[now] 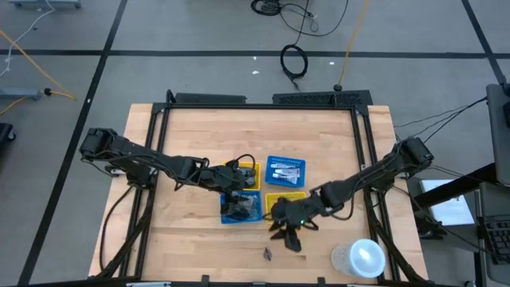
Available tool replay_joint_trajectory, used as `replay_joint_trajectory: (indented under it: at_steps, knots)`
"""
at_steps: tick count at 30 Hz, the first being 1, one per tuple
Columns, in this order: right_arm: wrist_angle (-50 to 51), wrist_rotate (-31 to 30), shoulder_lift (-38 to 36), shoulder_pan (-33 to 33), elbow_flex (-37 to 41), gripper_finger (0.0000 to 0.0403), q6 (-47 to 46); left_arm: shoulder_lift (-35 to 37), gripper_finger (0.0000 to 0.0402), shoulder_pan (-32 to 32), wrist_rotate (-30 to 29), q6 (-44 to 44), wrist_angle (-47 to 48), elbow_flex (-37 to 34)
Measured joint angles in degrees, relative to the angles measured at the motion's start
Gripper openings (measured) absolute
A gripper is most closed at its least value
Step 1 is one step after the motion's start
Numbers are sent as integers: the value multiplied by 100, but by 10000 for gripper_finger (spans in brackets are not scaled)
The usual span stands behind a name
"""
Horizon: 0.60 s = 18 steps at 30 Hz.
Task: Pick & Place Travel size toiletries
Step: Put the shaving cream into the bottom right yellow bin
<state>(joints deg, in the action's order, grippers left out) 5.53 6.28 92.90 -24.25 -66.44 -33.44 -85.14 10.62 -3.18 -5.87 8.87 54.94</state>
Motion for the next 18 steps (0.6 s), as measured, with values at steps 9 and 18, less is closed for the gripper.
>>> replay_joint_trajectory:
  at_steps: [9,18]
  knots:
    - [1226,26,725,-383,-1175,130,-612,-2,230,-6,0,-18,0,0]
    - [1547,687,1557,-519,-2178,123,-1715,-2,230,-6,1,-87,115,0]
